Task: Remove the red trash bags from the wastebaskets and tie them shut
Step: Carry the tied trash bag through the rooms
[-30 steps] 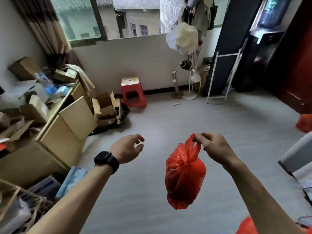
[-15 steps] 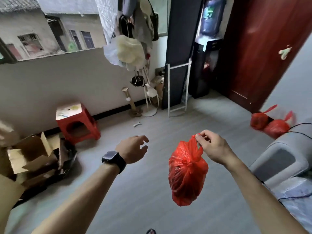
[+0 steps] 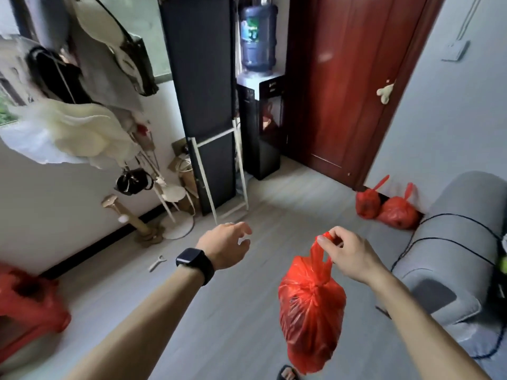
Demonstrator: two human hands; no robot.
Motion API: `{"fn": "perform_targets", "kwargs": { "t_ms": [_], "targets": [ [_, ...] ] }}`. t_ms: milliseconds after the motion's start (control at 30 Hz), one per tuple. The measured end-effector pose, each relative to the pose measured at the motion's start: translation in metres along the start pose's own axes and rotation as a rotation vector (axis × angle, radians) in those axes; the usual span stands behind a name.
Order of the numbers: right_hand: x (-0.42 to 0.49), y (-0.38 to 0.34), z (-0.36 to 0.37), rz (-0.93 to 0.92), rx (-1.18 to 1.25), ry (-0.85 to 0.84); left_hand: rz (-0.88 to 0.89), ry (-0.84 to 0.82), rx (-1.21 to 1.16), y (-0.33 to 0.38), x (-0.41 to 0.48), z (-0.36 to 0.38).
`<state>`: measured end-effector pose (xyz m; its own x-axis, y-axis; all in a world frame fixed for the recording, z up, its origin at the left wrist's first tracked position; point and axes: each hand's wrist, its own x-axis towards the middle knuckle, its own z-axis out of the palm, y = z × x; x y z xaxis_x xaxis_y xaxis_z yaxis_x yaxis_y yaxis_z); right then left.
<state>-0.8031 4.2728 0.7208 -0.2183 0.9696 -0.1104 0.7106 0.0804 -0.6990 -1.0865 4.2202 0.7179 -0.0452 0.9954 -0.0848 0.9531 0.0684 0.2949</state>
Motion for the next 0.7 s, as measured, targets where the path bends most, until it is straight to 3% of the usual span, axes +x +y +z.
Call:
{"fn": "perform_targets", "kwargs": {
  "t_ms": [400, 700],
  "targets": [
    [0.276, 0.07, -0.087, 0.151, 0.05, 0.085, 0.116, -0.075, -0.02, 0.054, 0.342, -0.009],
    [0.475, 0.115, -0.143, 0.335, 0.125, 0.244, 0.35, -0.166, 0.004, 0.117, 0.615, 0.005]
  ]
}}
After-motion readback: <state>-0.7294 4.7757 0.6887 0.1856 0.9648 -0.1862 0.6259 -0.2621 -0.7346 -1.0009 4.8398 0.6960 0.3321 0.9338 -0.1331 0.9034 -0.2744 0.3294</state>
